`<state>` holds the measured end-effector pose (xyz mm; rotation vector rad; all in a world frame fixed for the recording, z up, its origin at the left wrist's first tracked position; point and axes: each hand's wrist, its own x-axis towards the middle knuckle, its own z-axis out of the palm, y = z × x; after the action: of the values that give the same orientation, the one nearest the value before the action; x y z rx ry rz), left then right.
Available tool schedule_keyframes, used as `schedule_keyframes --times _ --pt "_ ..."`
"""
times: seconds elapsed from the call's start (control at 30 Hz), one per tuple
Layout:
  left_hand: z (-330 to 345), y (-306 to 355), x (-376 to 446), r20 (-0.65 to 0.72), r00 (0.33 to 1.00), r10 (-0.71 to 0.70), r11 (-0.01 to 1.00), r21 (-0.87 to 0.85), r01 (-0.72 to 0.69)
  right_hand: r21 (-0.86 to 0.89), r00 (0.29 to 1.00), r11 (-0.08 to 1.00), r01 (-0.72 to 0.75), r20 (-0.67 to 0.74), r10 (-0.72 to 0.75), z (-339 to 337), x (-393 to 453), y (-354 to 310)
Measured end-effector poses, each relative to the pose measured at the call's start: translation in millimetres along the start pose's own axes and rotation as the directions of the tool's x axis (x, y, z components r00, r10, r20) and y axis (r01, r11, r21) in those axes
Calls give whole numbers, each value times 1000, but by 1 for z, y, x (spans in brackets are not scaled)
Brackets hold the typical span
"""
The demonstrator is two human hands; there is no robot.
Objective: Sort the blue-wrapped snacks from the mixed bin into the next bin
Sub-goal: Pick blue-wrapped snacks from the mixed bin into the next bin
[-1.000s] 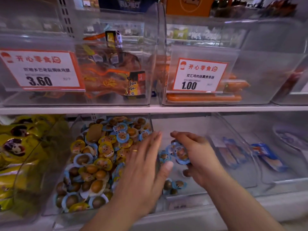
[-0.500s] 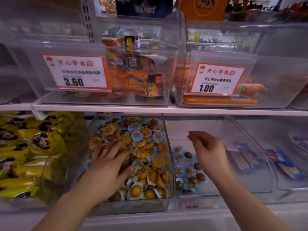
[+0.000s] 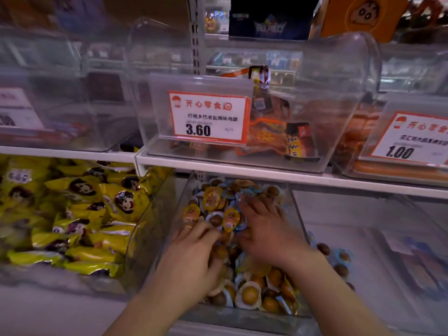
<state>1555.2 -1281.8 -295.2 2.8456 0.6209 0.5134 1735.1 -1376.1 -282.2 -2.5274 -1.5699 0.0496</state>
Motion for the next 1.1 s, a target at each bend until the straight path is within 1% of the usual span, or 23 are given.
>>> schedule_keyframes --times 0.1,0.13,0.17,0.27,0.3,0.33,0.4,0.47,0.53,0.57,0.6,0.63,0.67,0.73,0.87,0.93,1.0,1.1 --pt "2 -2 7 -163 982 -91 991 -116 73 -135 999 991 16 -33 -21 14 2 -9" --pt "3 -3 11 -180 979 -99 989 -124 78 -171 998 985 27 -52 -36 16 2 -11" --pt "5 -4 15 -161 983 -93 992 -105 76 -201 996 979 39 -69 -54 17 2 -12" --pt "10 -9 25 -4 998 -69 996 58 69 -242 994 969 57 -77 -78 17 0 -13" --pt "11 -11 26 16 998 -58 994 89 57 -241 994 968 68 -72 -88 16 -2 -13" --pt "11 -12 27 10 999 -51 995 82 50 -230 993 970 84 -66 -101 16 -6 -14" --pt "8 -11 29 -48 997 -65 998 4 65 -156 990 983 102 -80 -116 12 -14 -11" --pt "5 -9 28 -117 989 -92 994 -75 84 -6 983 997 77 -169 -76 3 -21 -5" --pt "4 -6 25 -193 972 -135 977 -190 98 195 959 981 5 -278 50 -5 -25 1" --pt "4 -4 24 -208 965 -159 965 -242 106 290 938 956 -30 -321 127 -9 -24 3" --pt "5 -4 24 -209 964 -167 958 -266 108 351 918 935 -57 -350 187 -11 -21 3" --pt "5 -4 24 -191 967 -168 957 -266 114 371 904 926 -67 -371 214 -12 -17 3" --pt "6 -5 24 -167 972 -164 960 -255 118 363 898 930 -63 -386 211 -12 -12 2" --pt "7 -8 26 -138 979 -152 971 -207 121 296 919 954 -44 -363 155 -6 -4 -3" --pt "11 -8 26 -76 986 -146 987 -73 140 68 979 998 15 -204 0 16 6 -6" --pt "13 -10 28 -12 990 -144 990 -4 144 -10 986 1000 18 -168 -19 24 10 -5" --pt "14 -12 30 34 989 -145 989 28 144 -66 990 998 22 -140 -31 29 14 -5" --pt "14 -12 30 41 990 -135 990 33 134 -88 993 995 38 -111 -48 31 17 -6"
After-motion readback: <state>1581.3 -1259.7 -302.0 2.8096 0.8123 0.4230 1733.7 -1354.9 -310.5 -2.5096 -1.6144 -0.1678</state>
